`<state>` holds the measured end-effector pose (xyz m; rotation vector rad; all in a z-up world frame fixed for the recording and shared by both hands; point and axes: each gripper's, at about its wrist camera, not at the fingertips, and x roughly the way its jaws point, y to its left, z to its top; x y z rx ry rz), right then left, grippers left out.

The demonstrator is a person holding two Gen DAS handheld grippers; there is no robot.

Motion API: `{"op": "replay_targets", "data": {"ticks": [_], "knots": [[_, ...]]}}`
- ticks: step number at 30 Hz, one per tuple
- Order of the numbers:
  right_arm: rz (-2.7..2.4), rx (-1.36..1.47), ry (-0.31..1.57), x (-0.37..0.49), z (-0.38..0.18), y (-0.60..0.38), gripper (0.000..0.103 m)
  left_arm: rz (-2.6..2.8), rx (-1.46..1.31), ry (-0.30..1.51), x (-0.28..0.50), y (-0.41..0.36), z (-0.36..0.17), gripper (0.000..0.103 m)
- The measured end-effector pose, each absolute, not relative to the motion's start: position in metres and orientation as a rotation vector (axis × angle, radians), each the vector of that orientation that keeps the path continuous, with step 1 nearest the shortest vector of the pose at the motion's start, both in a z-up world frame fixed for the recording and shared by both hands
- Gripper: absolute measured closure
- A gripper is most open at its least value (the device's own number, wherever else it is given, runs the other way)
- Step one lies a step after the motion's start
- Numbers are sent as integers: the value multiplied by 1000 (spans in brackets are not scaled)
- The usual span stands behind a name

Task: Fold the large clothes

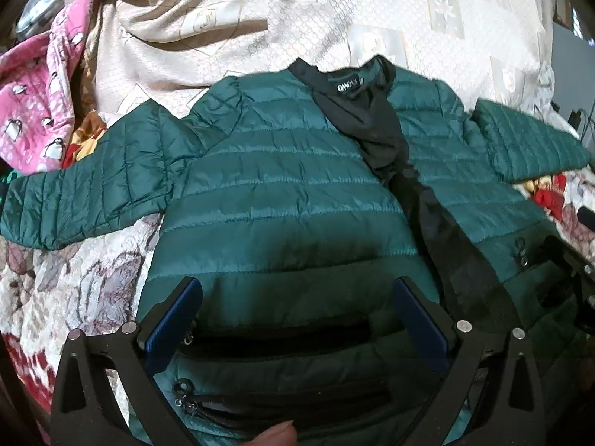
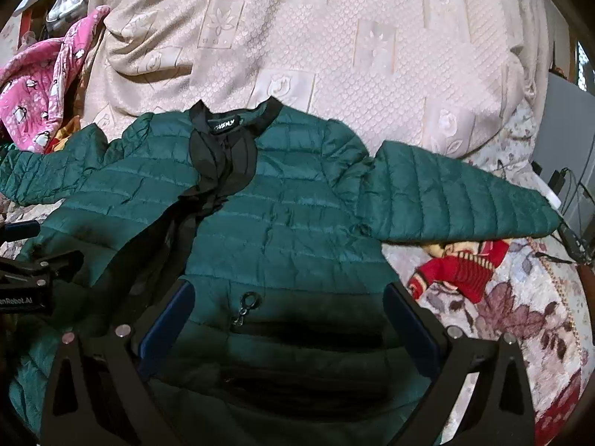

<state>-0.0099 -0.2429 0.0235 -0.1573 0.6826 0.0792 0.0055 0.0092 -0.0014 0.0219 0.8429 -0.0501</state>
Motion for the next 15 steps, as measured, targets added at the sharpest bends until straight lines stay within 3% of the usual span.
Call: {"op": "replay_targets", "data": {"ticks": [5, 10, 15], "knots": [[30, -163, 651, -12, 30, -242, 0, -80, -63, 727, 2, 18, 14, 60], [46, -161, 659, -13, 31, -244, 0, -73, -17, 744, 4, 15, 16, 60], [-6, -197, 696, -9, 23, -247, 0, -37, 2, 798, 11, 18, 4, 67]]}}
